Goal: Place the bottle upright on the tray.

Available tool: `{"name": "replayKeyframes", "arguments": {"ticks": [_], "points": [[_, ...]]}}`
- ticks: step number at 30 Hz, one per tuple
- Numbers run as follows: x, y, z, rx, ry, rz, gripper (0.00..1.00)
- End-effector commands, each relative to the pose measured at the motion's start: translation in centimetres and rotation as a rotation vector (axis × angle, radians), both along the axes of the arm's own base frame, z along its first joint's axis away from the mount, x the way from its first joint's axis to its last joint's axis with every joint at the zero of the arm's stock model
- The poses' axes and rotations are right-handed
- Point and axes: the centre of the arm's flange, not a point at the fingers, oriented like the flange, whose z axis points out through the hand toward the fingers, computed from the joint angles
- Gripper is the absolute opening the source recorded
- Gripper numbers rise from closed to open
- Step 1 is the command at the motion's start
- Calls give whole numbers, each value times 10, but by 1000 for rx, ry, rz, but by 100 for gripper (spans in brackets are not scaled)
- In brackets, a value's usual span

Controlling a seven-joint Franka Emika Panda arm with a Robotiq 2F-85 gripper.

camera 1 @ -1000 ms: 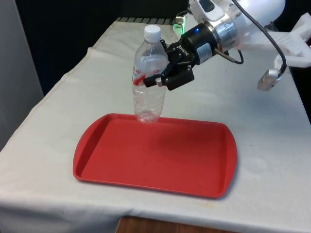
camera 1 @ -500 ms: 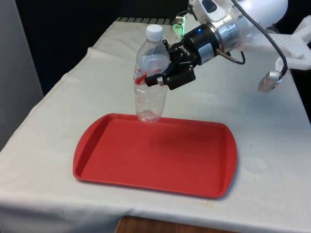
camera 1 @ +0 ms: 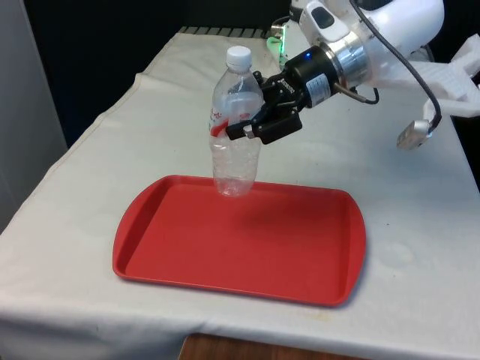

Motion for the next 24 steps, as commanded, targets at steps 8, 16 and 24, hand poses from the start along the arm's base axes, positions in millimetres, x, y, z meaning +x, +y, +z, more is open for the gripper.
{"name": "replayKeyframes", "arguments": {"ticks": [8,16,24], "points": [[-3,1,-10,37,-53,-25,33],[-5,1,-18,55,-73,-44,33],[-5,2,-20,62,-82,-48,33]]}}
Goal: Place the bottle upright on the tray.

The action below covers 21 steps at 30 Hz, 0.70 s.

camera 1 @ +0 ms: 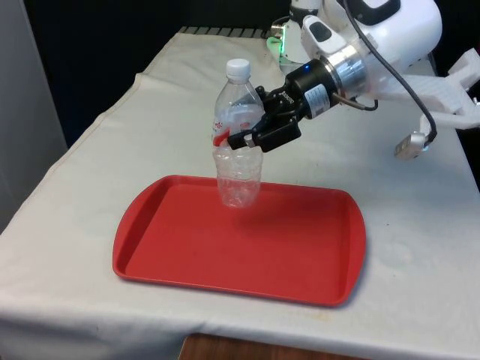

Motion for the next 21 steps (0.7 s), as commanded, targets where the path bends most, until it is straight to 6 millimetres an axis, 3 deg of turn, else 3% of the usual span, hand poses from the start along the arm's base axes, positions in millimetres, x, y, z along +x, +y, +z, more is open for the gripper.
{"name": "replayKeyframes", "arguments": {"ticks": [1,21], "points": [[0,0,0,0,0,0,33],[1,2,-25,16,-9,-15,33]]}}
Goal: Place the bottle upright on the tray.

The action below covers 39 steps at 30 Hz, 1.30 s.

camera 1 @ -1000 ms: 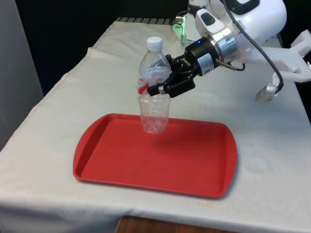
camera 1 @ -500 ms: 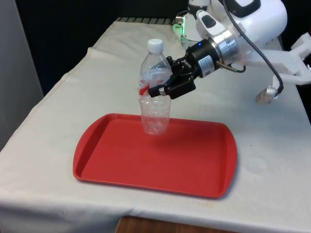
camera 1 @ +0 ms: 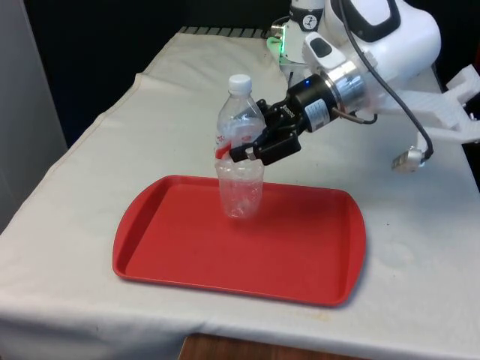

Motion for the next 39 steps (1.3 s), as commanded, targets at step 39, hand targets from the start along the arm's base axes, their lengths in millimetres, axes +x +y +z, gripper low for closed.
{"name": "replayKeyframes", "arguments": {"ticks": [39], "points": [[12,-9,-47,81,-28,-30,33]]}}
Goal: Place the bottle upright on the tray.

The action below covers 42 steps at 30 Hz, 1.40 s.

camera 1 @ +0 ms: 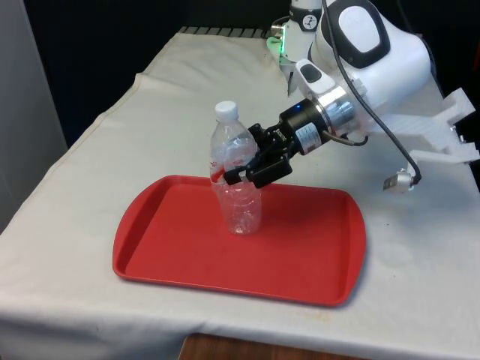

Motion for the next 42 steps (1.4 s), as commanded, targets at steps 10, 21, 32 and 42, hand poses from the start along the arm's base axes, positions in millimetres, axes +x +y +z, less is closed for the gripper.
{"name": "replayKeyframes", "arguments": {"ticks": [10,21,32,42], "points": [[5,-5,0,7,-1,-1,33],[5,-5,-2,3,1,-5,33],[5,-5,0,-7,-1,-10,33],[5,-5,0,-10,-2,-12,58]]}}
